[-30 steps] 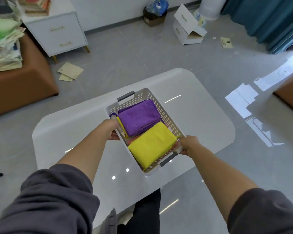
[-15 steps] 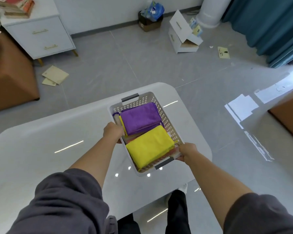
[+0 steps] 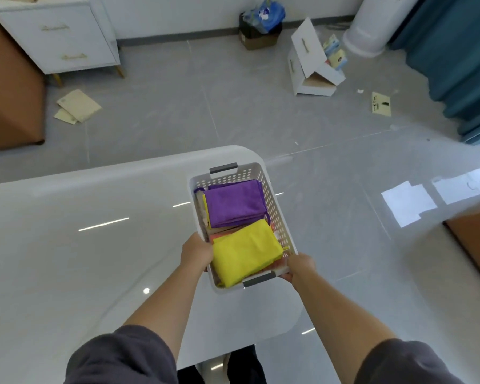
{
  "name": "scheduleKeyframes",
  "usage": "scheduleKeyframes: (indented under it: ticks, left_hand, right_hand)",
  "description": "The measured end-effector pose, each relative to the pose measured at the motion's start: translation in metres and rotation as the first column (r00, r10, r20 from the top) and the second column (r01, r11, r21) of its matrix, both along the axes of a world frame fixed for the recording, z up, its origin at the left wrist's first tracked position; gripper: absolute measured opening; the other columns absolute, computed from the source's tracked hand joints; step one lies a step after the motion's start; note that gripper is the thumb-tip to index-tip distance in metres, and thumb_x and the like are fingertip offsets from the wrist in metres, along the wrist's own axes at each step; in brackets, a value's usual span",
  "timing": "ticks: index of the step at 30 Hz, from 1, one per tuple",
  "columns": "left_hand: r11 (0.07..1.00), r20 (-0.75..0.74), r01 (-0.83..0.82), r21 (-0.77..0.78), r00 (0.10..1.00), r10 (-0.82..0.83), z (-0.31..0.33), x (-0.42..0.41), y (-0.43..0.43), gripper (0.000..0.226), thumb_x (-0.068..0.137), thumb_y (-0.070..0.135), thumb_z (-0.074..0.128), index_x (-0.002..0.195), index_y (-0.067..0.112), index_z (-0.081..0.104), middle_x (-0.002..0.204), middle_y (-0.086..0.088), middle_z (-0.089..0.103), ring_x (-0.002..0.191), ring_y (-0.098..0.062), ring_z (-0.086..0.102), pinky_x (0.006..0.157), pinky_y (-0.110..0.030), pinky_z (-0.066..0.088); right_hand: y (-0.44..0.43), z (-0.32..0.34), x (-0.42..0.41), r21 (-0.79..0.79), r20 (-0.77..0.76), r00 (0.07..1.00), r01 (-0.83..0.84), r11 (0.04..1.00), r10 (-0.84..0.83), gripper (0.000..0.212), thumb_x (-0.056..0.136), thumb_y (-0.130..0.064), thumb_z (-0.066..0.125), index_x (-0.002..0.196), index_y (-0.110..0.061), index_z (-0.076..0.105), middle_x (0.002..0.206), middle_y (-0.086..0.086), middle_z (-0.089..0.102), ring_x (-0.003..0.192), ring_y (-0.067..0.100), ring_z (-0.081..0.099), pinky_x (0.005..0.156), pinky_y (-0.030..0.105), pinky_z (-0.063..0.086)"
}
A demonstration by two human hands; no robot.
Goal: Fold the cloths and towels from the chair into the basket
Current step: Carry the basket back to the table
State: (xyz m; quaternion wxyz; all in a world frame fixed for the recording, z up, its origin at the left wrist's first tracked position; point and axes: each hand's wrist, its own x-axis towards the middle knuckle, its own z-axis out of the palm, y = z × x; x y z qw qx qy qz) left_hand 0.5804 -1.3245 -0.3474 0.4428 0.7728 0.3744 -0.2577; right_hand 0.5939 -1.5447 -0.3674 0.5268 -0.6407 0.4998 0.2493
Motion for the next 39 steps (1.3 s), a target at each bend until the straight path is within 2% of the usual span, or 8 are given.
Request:
scheduleKeyframes:
  ticks: [4,15,21,24,27,31,35,39]
  left_hand:
    - [1.000,0.000,0.013,-0.018,1.000,-0.013,-0.026,0.019,-0.023,0.039,0.066,0.037,0.051,0.097,0.013,0.054,0.100,-0.014,0.061,0.090,-0.034,0.063,0.069,-0.045,0.058]
    - [0.996,0.028,0.043,0.077,0.999,-0.046,-0.074,0.050,-0.049,0.020,0.086,0.015,0.042,0.103,0.012,0.054,0.101,-0.014,0.061,0.087,-0.034,0.060,0.073,-0.043,0.056]
    - [0.955,0.056,0.047,0.294,0.996,-0.066,-0.064,0.056,-0.066,0.034,0.094,0.014,0.041,0.127,0.007,0.039,0.119,-0.017,0.054,0.103,-0.037,0.055,0.071,-0.037,0.041]
    - [0.756,0.220,0.230,0.613,0.870,-0.442,-0.053,0.047,-0.071,0.043,0.078,0.019,0.067,0.118,0.009,0.052,0.112,-0.012,0.055,0.098,-0.031,0.055,0.068,-0.038,0.042]
    - [0.470,0.046,0.524,0.710,0.632,-0.774,-0.057,0.042,-0.078,0.056,0.053,0.040,0.081,0.098,0.013,0.063,0.100,-0.008,0.059,0.088,-0.027,0.056,0.068,-0.038,0.043]
    - [0.385,-0.138,0.708,0.592,0.560,-0.817,-0.056,0.060,-0.087,0.078,0.043,0.042,0.089,0.111,0.015,0.063,0.104,-0.009,0.059,0.087,-0.029,0.060,0.061,-0.040,0.049]
    - [0.343,-0.098,0.699,0.628,0.508,-0.856,-0.059,0.079,-0.081,0.072,0.084,0.004,0.058,0.147,0.017,0.024,0.151,-0.012,0.025,0.132,-0.032,0.033,0.092,-0.041,0.041]
    - [0.277,-0.123,0.799,0.534,0.398,-0.909,-0.065,0.079,-0.075,0.069,0.096,0.030,0.046,0.150,0.025,0.005,0.158,-0.008,0.000,0.143,-0.030,0.011,0.104,-0.044,0.034]
  right_hand:
    - [-0.023,-0.029,0.014,0.010,-0.015,1.000,0.020,1.000,-0.020,0.018,0.087,0.009,0.048,0.097,-0.001,0.060,0.096,0.022,0.063,0.077,0.036,0.064,0.036,0.032,0.052]
    - [-0.049,-0.075,0.038,0.031,-0.017,0.998,0.063,0.998,-0.062,0.017,0.091,0.006,0.048,0.098,-0.004,0.060,0.096,0.022,0.063,0.078,0.036,0.064,0.043,0.033,0.055]
    - [-0.048,-0.069,0.053,0.047,0.018,1.000,0.004,0.999,-0.005,0.022,0.090,0.005,0.044,0.095,-0.007,0.061,0.091,0.019,0.064,0.079,0.034,0.066,0.053,0.036,0.058]
    - [-0.047,-0.063,0.062,0.091,0.031,0.999,-0.038,0.995,0.035,0.023,0.089,0.003,0.043,0.096,-0.006,0.063,0.092,0.018,0.066,0.075,0.030,0.067,0.046,0.030,0.055]
    - [-0.043,-0.064,0.073,0.104,0.024,0.998,-0.053,0.993,0.051,0.025,0.089,0.003,0.042,0.101,-0.003,0.063,0.099,0.021,0.067,0.083,0.034,0.068,0.049,0.032,0.057]
    - [-0.033,-0.062,0.082,0.127,0.026,0.999,-0.041,0.991,0.038,0.022,0.091,0.003,0.043,0.097,-0.004,0.063,0.098,0.021,0.066,0.080,0.034,0.066,0.044,0.030,0.055]
    - [-0.030,-0.062,0.086,0.111,0.020,0.998,-0.060,0.992,0.058,0.022,0.089,0.004,0.044,0.096,-0.003,0.063,0.097,0.021,0.066,0.083,0.035,0.067,0.047,0.032,0.057]
    - [-0.029,-0.058,0.089,0.104,0.017,0.997,-0.081,0.991,0.080,0.022,0.090,0.004,0.042,0.086,-0.008,0.061,0.098,0.021,0.066,0.088,0.036,0.067,0.048,0.032,0.058]
